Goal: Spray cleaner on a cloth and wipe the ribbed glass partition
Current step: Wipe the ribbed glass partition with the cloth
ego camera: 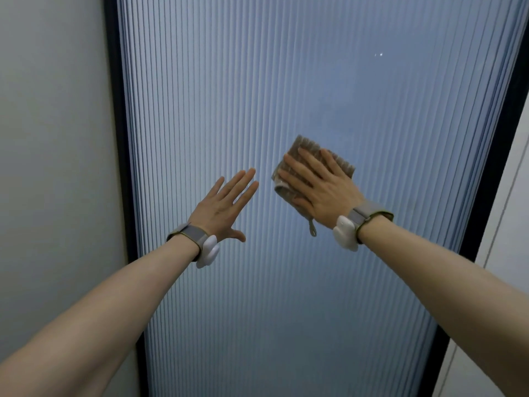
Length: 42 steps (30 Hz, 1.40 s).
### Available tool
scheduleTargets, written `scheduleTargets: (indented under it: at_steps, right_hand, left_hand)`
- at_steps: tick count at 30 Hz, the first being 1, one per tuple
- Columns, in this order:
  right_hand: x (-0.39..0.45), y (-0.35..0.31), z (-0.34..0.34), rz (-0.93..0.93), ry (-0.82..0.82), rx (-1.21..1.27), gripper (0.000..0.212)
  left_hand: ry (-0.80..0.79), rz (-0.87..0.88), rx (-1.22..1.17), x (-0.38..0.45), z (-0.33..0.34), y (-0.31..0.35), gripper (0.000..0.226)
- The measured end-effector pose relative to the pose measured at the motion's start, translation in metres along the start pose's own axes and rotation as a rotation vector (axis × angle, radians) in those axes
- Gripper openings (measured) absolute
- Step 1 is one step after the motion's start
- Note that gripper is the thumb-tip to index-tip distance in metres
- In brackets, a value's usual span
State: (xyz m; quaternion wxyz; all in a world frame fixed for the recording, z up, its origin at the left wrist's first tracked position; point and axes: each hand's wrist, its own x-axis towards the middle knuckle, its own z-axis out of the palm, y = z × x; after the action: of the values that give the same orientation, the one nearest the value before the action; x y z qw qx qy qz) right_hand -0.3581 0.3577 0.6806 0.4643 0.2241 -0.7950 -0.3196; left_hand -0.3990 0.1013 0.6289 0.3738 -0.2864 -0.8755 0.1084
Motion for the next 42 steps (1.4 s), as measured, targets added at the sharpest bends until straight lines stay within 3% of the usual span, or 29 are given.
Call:
scheduleTargets:
  at_steps: [5,9,15,19,24,30,34,42]
  right_hand:
    - [-0.052,-0.050,0.027,-0.187,-0.016,0.016,0.078]
    - [-0.063,-0.053,0.031,-0.220,-0.023,0.003,0.070]
    - [-0.046,-0.011,0.010,-0.071,-0.019,0.052,0.057]
    - [-0.032,0.034,-0.006,0.044,-0.025,-0.002,0.057]
    - [-0.038,0.032,-0.004,0.072,-0.007,-0.014,0.057]
    - [-0.099,-0.012,0.020,-0.146,-0.043,-0.005,0.061]
    - [-0.105,-0.011,0.020,-0.189,-0.039,-0.008,0.060]
    - [-0.032,0.062,-0.019,0.160,-0.013,0.042,0.058]
  left_hand:
    - [0.028,0.006,-0.003,-0.002,0.001,0.001,0.128]
    - [0.041,0.027,0.026,-0.005,0.001,0.005,0.121]
    - [0.178,0.100,0.028,0.002,-0.018,0.020,0.067]
    - [0.121,0.096,-0.042,0.019,-0.029,0.034,0.044]
    - [0.123,0.064,-0.055,0.033,-0.030,0.048,0.036]
    - [0.123,0.039,-0.076,0.033,-0.028,0.054,0.030]
    - [0.131,0.036,-0.084,0.032,-0.030,0.057,0.030]
    - [0.108,0.035,-0.041,0.030,-0.028,0.055,0.029]
